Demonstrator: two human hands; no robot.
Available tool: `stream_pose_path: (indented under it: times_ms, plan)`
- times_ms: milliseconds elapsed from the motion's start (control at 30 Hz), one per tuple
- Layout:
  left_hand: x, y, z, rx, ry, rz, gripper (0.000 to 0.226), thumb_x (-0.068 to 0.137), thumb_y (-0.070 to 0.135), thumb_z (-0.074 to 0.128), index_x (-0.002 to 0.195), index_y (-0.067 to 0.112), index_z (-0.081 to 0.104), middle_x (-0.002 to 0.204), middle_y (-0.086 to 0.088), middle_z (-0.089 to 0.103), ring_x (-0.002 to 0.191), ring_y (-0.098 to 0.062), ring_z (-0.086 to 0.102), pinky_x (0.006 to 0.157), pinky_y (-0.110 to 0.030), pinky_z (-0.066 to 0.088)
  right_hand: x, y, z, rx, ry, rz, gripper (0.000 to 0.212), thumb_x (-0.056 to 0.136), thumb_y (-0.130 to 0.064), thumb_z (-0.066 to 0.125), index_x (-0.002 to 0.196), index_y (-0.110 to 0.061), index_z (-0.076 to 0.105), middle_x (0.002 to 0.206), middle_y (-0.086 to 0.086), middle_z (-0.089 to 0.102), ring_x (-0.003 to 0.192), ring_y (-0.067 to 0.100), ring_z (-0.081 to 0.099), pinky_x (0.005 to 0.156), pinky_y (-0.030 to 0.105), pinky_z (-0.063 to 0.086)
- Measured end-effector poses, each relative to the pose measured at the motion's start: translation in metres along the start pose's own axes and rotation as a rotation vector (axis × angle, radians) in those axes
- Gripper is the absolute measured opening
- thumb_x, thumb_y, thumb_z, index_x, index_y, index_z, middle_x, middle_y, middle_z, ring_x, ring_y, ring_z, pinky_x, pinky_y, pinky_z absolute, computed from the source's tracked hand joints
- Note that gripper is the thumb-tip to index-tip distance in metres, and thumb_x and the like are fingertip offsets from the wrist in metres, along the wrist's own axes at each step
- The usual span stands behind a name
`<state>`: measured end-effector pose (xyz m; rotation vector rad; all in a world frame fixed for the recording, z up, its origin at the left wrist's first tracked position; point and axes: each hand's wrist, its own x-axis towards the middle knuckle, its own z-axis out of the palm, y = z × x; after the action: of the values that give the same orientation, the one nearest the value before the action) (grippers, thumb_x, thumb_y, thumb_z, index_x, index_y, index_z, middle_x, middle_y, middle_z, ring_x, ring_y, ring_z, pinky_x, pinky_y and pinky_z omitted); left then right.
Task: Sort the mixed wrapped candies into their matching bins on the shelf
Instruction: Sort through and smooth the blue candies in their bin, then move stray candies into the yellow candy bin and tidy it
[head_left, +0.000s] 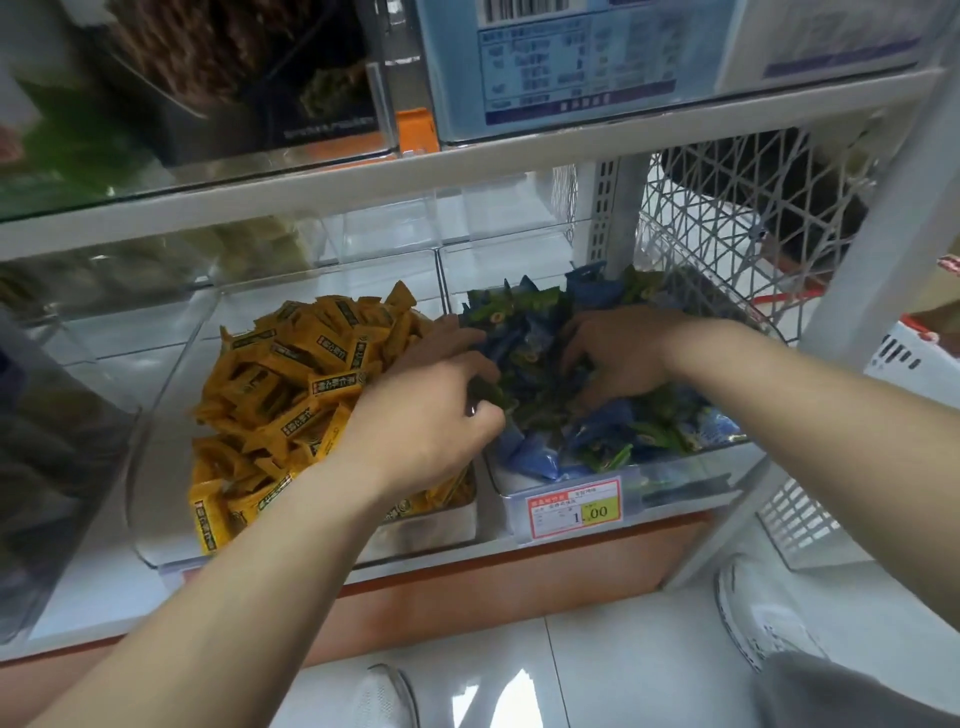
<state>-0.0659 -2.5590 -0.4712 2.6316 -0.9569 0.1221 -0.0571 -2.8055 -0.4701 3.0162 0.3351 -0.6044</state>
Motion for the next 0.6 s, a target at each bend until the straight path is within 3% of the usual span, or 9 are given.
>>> stream_pose_path:
  times_ms: [67, 100, 167, 200, 267, 333, 367, 533, 600]
  plan:
    - [0.0, 0.0, 0.001, 0.0, 0.007, 0.005, 0.04, 0.079, 0.043, 0.048, 0.114, 0.034, 0.066, 0.151, 0.015, 0.04, 0.142, -0.006, 0.027, 0.098, -0.021, 0.034, -0.011, -0.005, -0.014, 0.122, -0.134, 0.014, 0.072, 0.069, -0.077, 0.065, 0.129, -0.038, 0.063, 0.137, -0.018, 0.053, 0.12, 0.012, 0.054, 0.099, 0.036, 0.045]
    - [0.0, 0.0, 0.002, 0.001, 0.012, 0.007, 0.038, 0.08, 0.042, 0.05, 0.114, 0.034, 0.066, 0.151, 0.015, 0.04, 0.142, -0.005, 0.027, 0.098, -0.021, 0.034, -0.015, -0.007, -0.021, 0.175, -0.151, 0.006, 0.069, 0.063, -0.082, 0.062, 0.119, -0.042, 0.068, 0.12, -0.026, 0.06, 0.109, 0.006, 0.058, 0.09, 0.031, 0.047]
    - [0.0, -0.001, 0.003, -0.007, 0.028, 0.005, 0.035, 0.082, 0.038, 0.055, 0.114, 0.033, 0.067, 0.151, 0.015, 0.04, 0.144, -0.004, 0.024, 0.101, -0.022, 0.036, -0.012, -0.013, -0.033, 0.172, 0.039, -0.018, 0.054, 0.059, -0.083, 0.054, 0.092, -0.043, 0.071, 0.083, -0.029, 0.067, 0.083, 0.002, 0.062, 0.07, 0.028, 0.048]
    - [0.001, -0.002, 0.003, -0.015, 0.037, 0.002, 0.035, 0.082, 0.037, 0.056, 0.115, 0.033, 0.067, 0.151, 0.015, 0.04, 0.143, -0.004, 0.024, 0.1, -0.022, 0.037, -0.006, -0.018, -0.037, 0.133, 0.222, -0.017, 0.047, 0.066, -0.077, 0.053, 0.089, -0.04, 0.07, 0.079, -0.022, 0.067, 0.082, 0.007, 0.063, 0.067, 0.029, 0.048]
    - [0.0, -0.002, 0.004, -0.024, 0.052, -0.004, 0.036, 0.08, 0.037, 0.055, 0.114, 0.032, 0.067, 0.15, 0.015, 0.042, 0.141, -0.004, 0.028, 0.096, -0.02, 0.038, 0.016, -0.025, -0.031, 0.124, 0.426, -0.038, 0.039, 0.084, -0.062, 0.057, 0.116, -0.04, 0.064, 0.113, -0.011, 0.065, 0.111, 0.022, 0.059, 0.085, 0.039, 0.05]
    - [-0.001, -0.003, 0.005, -0.032, 0.063, -0.005, 0.039, 0.078, 0.038, 0.053, 0.114, 0.032, 0.067, 0.149, 0.015, 0.042, 0.14, -0.004, 0.03, 0.097, -0.022, 0.04, 0.036, -0.03, -0.016, 0.133, 0.283, -0.067, 0.068, 0.09, -0.06, 0.058, 0.151, -0.037, 0.037, 0.154, 0.001, 0.04, 0.141, 0.026, 0.036, 0.112, 0.045, 0.034]
    - [-0.001, -0.003, 0.006, -0.038, 0.067, -0.006, 0.039, 0.078, 0.038, 0.052, 0.114, 0.032, 0.067, 0.149, 0.016, 0.042, 0.14, -0.004, 0.03, 0.098, -0.023, 0.041, 0.043, -0.032, -0.007, 0.112, 0.19, -0.059, 0.077, 0.09, -0.062, 0.056, 0.156, -0.038, 0.024, 0.161, 0.001, 0.03, 0.146, 0.026, 0.027, 0.117, 0.046, 0.027]
    - [-0.004, -0.004, 0.003, -0.019, 0.058, 0.003, 0.047, 0.09, 0.048, 0.05, 0.135, 0.037, 0.052, 0.154, 0.015, 0.037, 0.143, -0.008, 0.03, 0.103, -0.026, 0.04, 0.037, -0.03, 0.014, 0.023, 0.149, -0.042, 0.071, 0.086, -0.067, 0.053, 0.15, -0.045, 0.031, 0.154, -0.001, 0.041, 0.139, 0.027, 0.036, 0.109, 0.046, 0.038]
    - [-0.008, -0.004, -0.004, -0.017, 0.104, -0.001, 0.051, 0.094, 0.055, 0.042, 0.141, 0.037, 0.045, 0.152, 0.01, 0.042, 0.136, -0.016, 0.043, 0.102, -0.034, 0.046, 0.024, -0.032, 0.01, -0.043, 0.101, -0.006, 0.074, 0.084, -0.074, 0.05, 0.15, -0.048, 0.029, 0.157, -0.001, 0.037, 0.141, 0.028, 0.036, 0.109, 0.045, 0.038]
